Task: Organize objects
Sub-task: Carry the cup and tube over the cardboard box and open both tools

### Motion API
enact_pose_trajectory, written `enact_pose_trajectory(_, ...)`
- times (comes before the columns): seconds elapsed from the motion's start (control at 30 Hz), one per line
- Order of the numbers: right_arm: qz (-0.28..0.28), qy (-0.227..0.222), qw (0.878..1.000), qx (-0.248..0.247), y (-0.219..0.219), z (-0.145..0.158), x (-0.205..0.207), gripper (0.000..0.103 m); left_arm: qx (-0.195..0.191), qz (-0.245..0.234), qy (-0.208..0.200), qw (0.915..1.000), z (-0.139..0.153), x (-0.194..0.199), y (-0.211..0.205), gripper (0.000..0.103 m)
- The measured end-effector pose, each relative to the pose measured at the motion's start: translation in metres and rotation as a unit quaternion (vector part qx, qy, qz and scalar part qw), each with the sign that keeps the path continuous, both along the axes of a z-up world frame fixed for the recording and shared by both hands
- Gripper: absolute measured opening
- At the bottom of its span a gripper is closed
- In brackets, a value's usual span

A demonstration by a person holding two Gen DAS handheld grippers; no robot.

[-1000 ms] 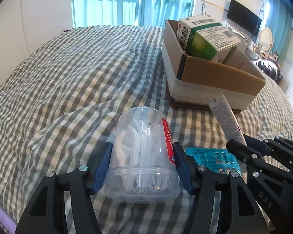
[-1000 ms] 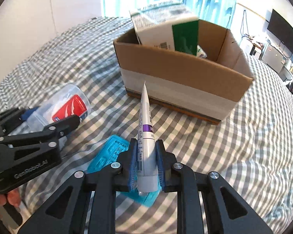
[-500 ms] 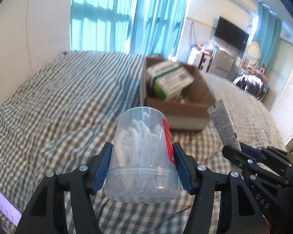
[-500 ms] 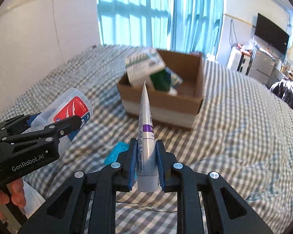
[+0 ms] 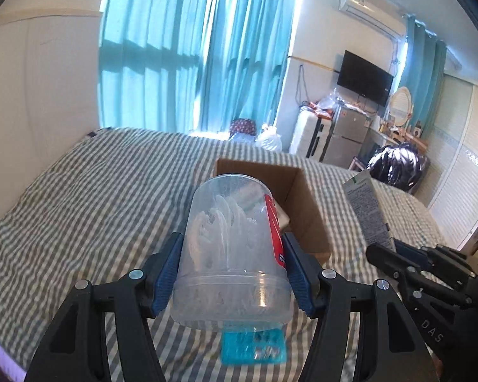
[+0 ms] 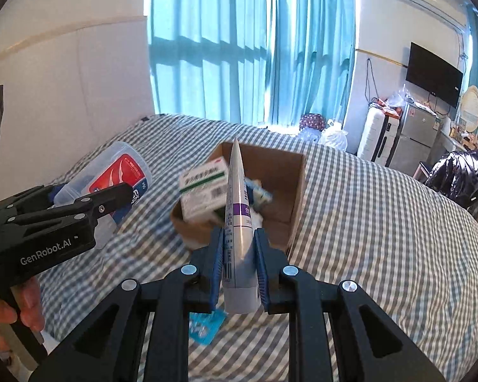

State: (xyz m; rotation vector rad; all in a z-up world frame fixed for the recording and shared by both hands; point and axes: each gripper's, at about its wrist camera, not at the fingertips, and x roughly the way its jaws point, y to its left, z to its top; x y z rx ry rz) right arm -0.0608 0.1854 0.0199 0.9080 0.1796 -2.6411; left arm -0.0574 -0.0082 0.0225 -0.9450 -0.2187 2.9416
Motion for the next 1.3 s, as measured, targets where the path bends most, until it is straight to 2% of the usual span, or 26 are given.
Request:
enact_pose_trajectory(0.33,-0.006,0.003,1.000,-0.020,0.002,0.014,-0.107,0.018,-0.018,-0.027,0.022,0.9992,0.019,-0.113,0.022,0.063)
enact_pose_trajectory(0.47,-0.007,0.000,1.000,-0.013,-0.002,0.005,-0.150,0.018,-0.039,-0.042,0.024,0.9980,0.011,-0.156,0.032,0.063)
enact_pose_trajectory(0.57,-0.012,-0.012,1.000,-0.015,-0.004,-0.011,-0.177,0.018,-0.042,-0.050,0.009,0.9978,-0.004,-0.182,0.032,0.063)
enact_pose_trajectory(0.67,-0.022,-0.024,0.999,-0.019,-0.001,-0.032,-0.196,0.018,-0.048,-0.062,-0.011,0.9968,-0.019,-0.195,0.032,0.063)
enact_pose_trajectory(0.8,-0.023,-0.036,0.999,-0.018,-0.002,-0.059,-0.207,0.018,-0.033,-0.073,-0.022,0.9965,-0.029,-0.200,0.022,0.063)
enact_pose_trajectory(0.9,-0.020,-0.044,0.999,-0.024,-0.004,-0.071,-0.205,0.019,-0.046,-0.070,-0.023,0.9962,-0.031,-0.199,0.022,0.063)
enact_pose_trajectory(1.03,-0.015,-0.044,0.998,-0.033,-0.003,-0.071,-0.197,0.019,-0.048,-0.073,-0.017,0.9960,-0.027,-0.195,0.027,0.065)
enact_pose_trajectory(1.1,-0.019,-0.038,0.999,-0.027,0.000,-0.065,-0.191,0.025,-0.051,-0.071,-0.010,0.9961,-0.020,-0.191,0.028,0.069)
enact_pose_trajectory(1.17,-0.019,-0.031,0.999,-0.030,0.005,-0.055,-0.183,0.048,-0.057,-0.071,-0.002,0.9959,-0.010,-0.184,0.030,0.078)
enact_pose_trajectory(1.23,-0.021,-0.021,0.999,-0.033,0.011,-0.042,-0.172,0.060,-0.060,-0.064,0.010,0.9961,0.003,-0.173,0.030,0.089)
enact_pose_trajectory(1.3,-0.026,-0.009,0.999,-0.032,0.017,-0.025,-0.157,0.061,-0.057,-0.060,0.017,0.9965,0.018,-0.159,0.029,0.090)
